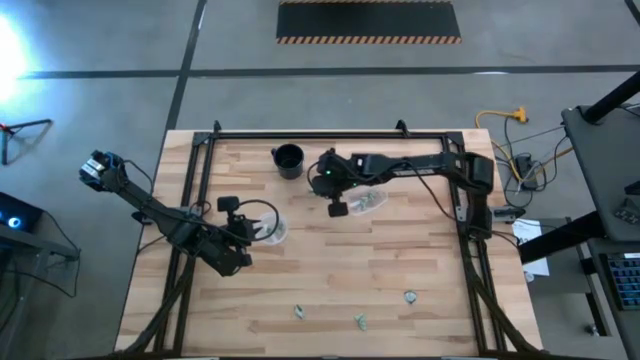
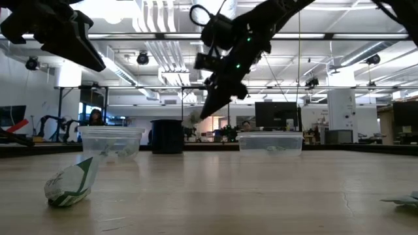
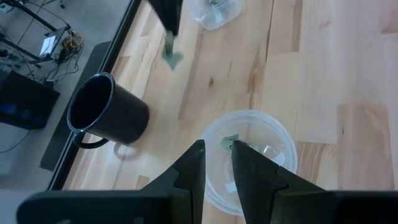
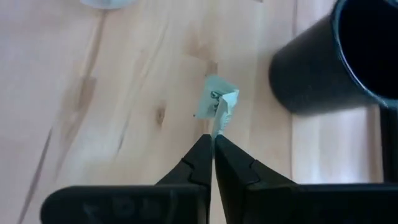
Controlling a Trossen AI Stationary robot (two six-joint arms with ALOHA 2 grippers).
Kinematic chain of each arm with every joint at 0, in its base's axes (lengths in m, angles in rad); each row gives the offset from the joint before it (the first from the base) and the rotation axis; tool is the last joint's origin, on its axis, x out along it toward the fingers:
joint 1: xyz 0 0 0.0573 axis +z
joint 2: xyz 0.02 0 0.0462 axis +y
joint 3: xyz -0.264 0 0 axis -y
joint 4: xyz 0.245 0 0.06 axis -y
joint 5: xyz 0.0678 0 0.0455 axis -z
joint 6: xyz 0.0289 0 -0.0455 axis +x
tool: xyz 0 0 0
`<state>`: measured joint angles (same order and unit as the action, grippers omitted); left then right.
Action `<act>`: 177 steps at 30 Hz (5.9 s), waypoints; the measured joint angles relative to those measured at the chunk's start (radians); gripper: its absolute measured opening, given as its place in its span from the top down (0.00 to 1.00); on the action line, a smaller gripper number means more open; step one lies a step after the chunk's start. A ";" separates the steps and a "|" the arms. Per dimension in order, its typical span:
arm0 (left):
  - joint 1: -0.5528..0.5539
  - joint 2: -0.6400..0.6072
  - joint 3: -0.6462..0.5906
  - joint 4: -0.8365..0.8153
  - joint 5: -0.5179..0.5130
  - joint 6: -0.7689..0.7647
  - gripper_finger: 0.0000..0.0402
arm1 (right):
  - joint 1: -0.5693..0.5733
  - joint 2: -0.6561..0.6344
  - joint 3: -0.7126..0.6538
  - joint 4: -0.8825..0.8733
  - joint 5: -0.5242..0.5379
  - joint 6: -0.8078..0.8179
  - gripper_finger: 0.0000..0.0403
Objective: Pick and place items into bin
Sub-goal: Put the stevia packet into the rectangle transparent bin, then put the truvia packet into the circle transparent bin
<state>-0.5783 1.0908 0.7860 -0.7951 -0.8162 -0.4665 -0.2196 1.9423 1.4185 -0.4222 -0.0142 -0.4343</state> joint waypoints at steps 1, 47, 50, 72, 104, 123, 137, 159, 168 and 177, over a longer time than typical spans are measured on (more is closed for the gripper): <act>0.000 0.000 -0.002 0.000 0.000 0.000 0.84 | 0.000 -0.018 -0.007 -0.023 0.015 0.010 0.98; 0.001 0.000 -0.003 0.038 -0.036 0.009 0.84 | 0.006 -0.464 -0.578 0.014 0.146 0.304 0.75; 0.001 0.000 -0.003 0.070 -0.031 0.013 0.84 | 0.018 -0.488 -0.577 0.014 0.146 0.300 0.71; 0.001 0.283 0.000 0.697 0.520 0.291 0.84 | 0.289 -0.850 -0.780 0.101 0.227 0.433 0.76; 0.016 0.673 0.130 0.890 0.756 0.214 0.84 | 0.335 -0.908 -0.909 0.269 0.224 0.431 0.83; 0.023 0.687 0.124 0.896 0.780 0.158 0.84 | 0.335 -0.909 -0.910 0.248 0.225 0.435 0.84; 0.023 0.703 0.123 0.900 0.783 0.157 0.84 | 0.335 -0.909 -0.912 0.246 0.225 0.435 0.84; 0.042 0.702 0.123 0.899 0.905 0.087 0.84 | 0.335 -0.909 -0.912 0.247 0.225 0.435 0.84; 0.047 0.699 0.123 0.895 0.912 0.111 0.84 | 0.335 -0.909 -0.912 0.247 0.225 0.435 0.84; 0.055 0.675 0.124 0.861 0.911 0.133 0.70 | 0.335 -0.909 -0.912 0.247 0.225 0.435 0.84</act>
<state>-0.5236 1.7663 0.9104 0.0658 0.0952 -0.3336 0.1154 1.0336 0.5064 -0.1753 0.2111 0.0010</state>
